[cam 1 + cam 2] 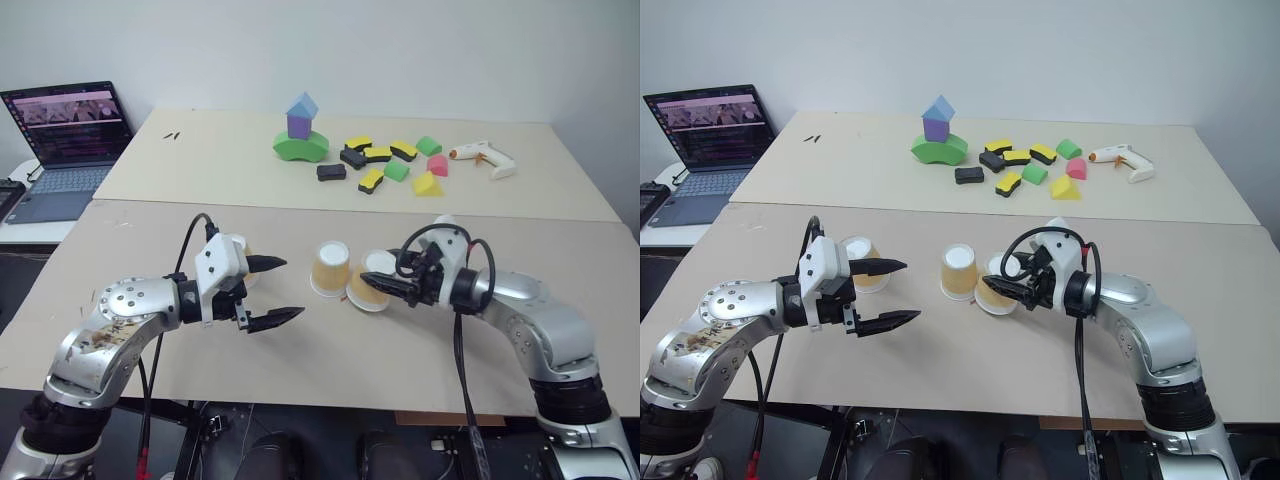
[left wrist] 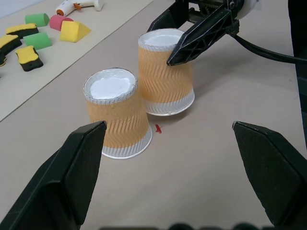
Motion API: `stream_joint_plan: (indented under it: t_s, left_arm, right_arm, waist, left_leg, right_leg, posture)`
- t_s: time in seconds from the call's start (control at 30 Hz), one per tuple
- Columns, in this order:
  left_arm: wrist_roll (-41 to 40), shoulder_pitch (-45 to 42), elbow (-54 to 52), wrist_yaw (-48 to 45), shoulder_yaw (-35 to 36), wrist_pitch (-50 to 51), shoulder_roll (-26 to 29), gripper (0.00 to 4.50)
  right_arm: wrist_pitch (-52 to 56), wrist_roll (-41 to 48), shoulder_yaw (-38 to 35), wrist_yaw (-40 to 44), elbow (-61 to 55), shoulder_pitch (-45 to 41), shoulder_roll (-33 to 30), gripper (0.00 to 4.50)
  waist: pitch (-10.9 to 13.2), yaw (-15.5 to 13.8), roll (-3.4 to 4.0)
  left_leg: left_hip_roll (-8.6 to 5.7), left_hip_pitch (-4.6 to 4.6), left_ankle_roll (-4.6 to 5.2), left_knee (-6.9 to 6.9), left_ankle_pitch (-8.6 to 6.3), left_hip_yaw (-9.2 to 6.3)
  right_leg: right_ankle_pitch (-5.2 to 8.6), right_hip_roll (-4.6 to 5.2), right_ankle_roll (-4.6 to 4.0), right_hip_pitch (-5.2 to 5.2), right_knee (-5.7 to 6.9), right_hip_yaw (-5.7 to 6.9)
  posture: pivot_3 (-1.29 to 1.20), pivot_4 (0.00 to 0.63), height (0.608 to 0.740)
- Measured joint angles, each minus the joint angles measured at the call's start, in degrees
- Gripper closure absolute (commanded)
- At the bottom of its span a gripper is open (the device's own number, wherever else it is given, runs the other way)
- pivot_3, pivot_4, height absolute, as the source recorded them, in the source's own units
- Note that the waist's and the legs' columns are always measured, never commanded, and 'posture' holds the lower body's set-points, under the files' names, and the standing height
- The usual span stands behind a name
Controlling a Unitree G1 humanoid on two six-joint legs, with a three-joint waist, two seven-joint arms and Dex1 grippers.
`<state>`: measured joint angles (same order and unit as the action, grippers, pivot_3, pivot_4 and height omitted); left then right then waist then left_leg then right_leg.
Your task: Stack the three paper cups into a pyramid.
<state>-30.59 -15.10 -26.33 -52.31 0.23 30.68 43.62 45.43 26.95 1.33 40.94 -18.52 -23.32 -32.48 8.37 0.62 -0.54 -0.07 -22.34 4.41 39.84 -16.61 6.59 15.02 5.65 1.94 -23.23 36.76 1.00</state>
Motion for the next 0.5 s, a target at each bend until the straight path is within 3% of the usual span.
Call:
stream_joint_plan:
  t_s: [0.5]
  left_arm:
    - [-0.28,0.0,-0.5,0.6,0.04,0.68,-0.04,0.0]
  right_arm:
    - [-7.54,-7.8,1.89,-0.2,12.02,-4.99,-0.47,1.73]
  waist:
    - [0.0,0.08,0.0]
  left_leg:
    - [0.0,0.0,0.0,0.01,0.0,0.01]
  right_leg:
    - [0.0,-0.07,0.0,-0.01,0.01,0.0]
  posture:
    - [0.0,0.15,0.74]
